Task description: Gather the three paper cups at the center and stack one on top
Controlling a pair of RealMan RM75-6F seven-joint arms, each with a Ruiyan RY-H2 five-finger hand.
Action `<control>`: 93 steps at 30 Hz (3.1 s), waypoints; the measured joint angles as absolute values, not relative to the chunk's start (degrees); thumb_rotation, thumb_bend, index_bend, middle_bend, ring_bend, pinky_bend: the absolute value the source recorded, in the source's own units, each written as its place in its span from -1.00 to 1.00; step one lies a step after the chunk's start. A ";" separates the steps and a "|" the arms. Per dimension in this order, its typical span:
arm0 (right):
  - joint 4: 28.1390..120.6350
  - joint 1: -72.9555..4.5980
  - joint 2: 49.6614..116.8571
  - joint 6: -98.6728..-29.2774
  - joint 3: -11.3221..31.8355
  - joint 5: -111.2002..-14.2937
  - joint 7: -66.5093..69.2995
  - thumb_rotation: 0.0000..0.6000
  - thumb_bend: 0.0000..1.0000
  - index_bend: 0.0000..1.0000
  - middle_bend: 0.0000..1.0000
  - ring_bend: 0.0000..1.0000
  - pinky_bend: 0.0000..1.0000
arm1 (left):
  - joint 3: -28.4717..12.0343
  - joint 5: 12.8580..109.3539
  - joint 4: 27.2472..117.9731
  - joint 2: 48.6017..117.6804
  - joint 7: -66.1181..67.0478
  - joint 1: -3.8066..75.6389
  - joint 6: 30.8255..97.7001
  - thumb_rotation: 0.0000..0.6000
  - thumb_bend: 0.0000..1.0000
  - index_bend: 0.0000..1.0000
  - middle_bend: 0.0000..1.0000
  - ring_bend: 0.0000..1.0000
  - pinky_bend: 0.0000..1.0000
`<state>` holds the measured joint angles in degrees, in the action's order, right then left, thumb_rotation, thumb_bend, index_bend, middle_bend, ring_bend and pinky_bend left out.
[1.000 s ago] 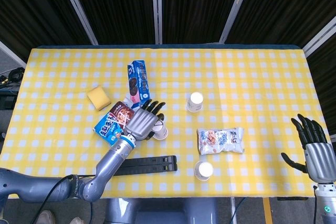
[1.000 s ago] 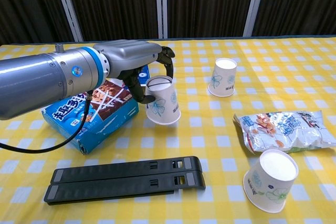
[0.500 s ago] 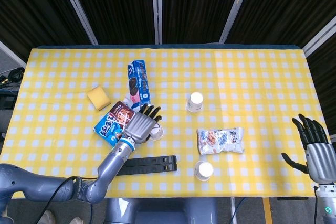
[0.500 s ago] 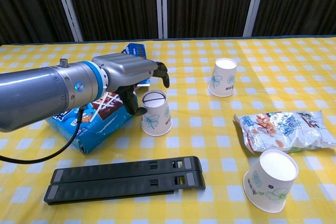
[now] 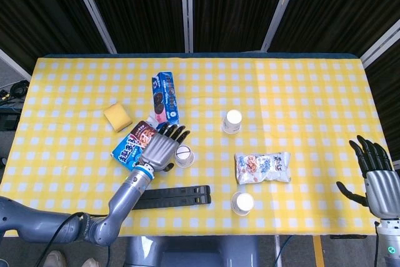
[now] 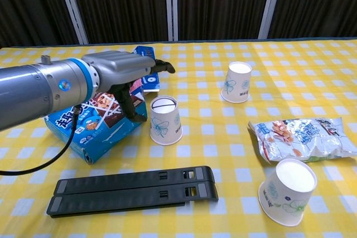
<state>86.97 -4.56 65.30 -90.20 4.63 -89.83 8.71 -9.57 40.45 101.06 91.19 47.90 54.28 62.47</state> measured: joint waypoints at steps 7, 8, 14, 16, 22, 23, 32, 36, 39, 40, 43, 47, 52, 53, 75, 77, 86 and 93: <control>86.93 -4.74 65.49 -89.82 4.62 -89.84 7.81 1.00 -0.79 -1.00 -1.00 -1.00 -1.00 | -6.57 52.30 106.49 84.18 40.16 47.03 69.92 1.00 -0.46 -1.00 -1.00 -1.00 -1.00; 86.99 -4.76 65.53 -89.81 4.57 -89.95 7.52 1.00 -0.79 -1.00 -1.00 -1.00 -1.00 | -5.72 54.45 107.08 82.90 38.88 45.61 71.37 1.00 -0.46 -1.00 -1.00 -1.00 -1.00; 87.91 -4.89 65.63 -89.44 3.89 -90.92 5.57 1.00 -0.79 -1.00 -1.00 -1.00 -1.00 | 1.71 68.82 108.49 74.49 28.28 35.46 80.33 1.00 -0.46 -1.00 -1.00 -1.00 -1.00; 88.27 -4.97 65.26 -89.06 3.42 -91.48 5.52 1.00 -0.78 -0.99 -1.00 -1.00 -1.00 | 4.10 73.03 107.74 72.63 24.11 32.21 83.18 1.00 -0.46 -1.00 -1.00 -1.00 -1.00; 88.97 -5.39 62.50 -86.69 0.75 -94.25 6.94 1.00 -0.70 -0.80 -1.00 -1.00 -1.00 | 8.40 81.52 100.72 70.42 14.10 24.54 89.27 1.00 -0.46 -1.00 -1.00 -1.00 -1.00; 89.09 -5.47 62.15 -86.44 0.29 -94.90 7.34 1.00 -0.69 -0.79 -1.00 -1.00 -1.00 | 8.72 82.00 99.61 70.31 13.15 23.85 89.82 1.00 -0.47 -1.00 -1.00 -1.00 -1.00; 93.87 -7.81 56.34 -81.77 -7.84 -107.09 14.34 1.00 -0.69 -0.79 -1.00 -1.00 -1.00 | 9.14 84.16 92.50 71.02 6.47 20.07 91.24 1.00 -0.50 -1.00 -1.00 -1.00 -1.00; 96.57 -9.97 55.74 -77.19 -10.14 -110.26 14.95 1.00 -0.69 -0.79 -1.00 -1.00 -1.00 | 8.32 85.36 91.48 70.68 4.27 18.55 91.49 1.00 -0.50 -1.00 -1.00 -1.00 -1.00; 98.21 -11.08 56.62 -74.41 -10.77 -111.03 13.18 1.00 -0.68 -0.79 -1.00 -1.00 -1.00 | 7.43 85.54 91.79 70.04 3.46 17.95 91.66 1.00 -0.50 -1.00 -1.00 -1.00 -1.00; 98.84 -11.42 57.37 -73.51 -10.77 -111.04 12.02 1.00 -0.66 -0.79 -1.00 -1.00 -1.00 | 7.17 85.66 91.90 69.86 3.31 17.74 91.68 1.00 -0.50 -1.00 -1.00 -1.00 -1.00; 100.38 -12.41 59.70 -70.49 -10.32 -110.15 8.88 1.00 -0.61 -0.79 -1.00 -1.00 -1.00 | 6.50 86.00 92.14 69.48 2.87 17.24 91.37 1.00 -0.50 -1.00 -1.00 -1.00 -1.00; 101.81 -13.66 62.13 -67.84 -8.86 -107.16 5.95 1.00 -0.57 -0.78 -1.00 -1.00 -1.00 | 5.73 86.15 92.05 69.28 2.56 16.81 90.54 1.00 -0.50 -1.00 -1.00 -1.00 -1.00; 102.48 -14.93 64.32 -66.33 -7.28 -104.39 4.64 1.00 -0.51 -0.68 -1.00 -1.00 -1.00 | 4.73 86.45 91.94 69.12 2.12 16.38 89.56 1.00 -0.50 -1.00 -1.00 -1.00 -1.00; 102.49 -15.07 64.56 -66.12 -7.18 -104.06 4.52 1.00 -0.49 -0.66 -1.00 -1.00 -1.00 | 4.62 86.57 91.94 69.10 2.10 16.31 89.43 1.00 -0.50 -1.00 -1.00 -1.00 -1.00; 102.59 -19.38 68.88 -59.43 -5.17 -96.38 1.49 1.00 -0.42 -0.67 -1.00 -1.00 -1.00 | 1.84 87.19 91.47 68.96 1.01 15.17 86.13 1.00 -0.50 -1.00 -1.00 -1.00 -1.00; 102.81 -19.49 69.17 -59.37 -5.26 -96.11 1.16 1.00 -0.43 -0.67 -1.00 -1.00 -1.00 | 1.68 87.27 91.47 68.95 0.96 15.11 85.91 1.00 -0.50 -1.00 -1.00 -1.00 -1.00; 103.31 -20.38 71.42 -58.51 -5.14 -95.09 0.37 1.00 -0.43 -0.61 -1.00 -1.00 -1.00 | 0.81 87.13 91.46 68.83 0.58 14.74 84.98 1.00 -0.50 -1.00 -1.00 -1.00 -1.00; 102.86 -21.31 73.47 -57.33 -4.28 -92.90 -0.31 1.00 -0.42 -0.51 -1.00 -1.00 -1.00 | 0.29 87.12 91.27 68.77 0.19 14.62 84.43 1.00 -0.50 -1.00 -1.00 -1.00 -1.00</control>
<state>102.86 -21.31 73.47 -57.33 -4.28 -92.90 -0.31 0.29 87.12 91.27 68.77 0.19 14.62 84.43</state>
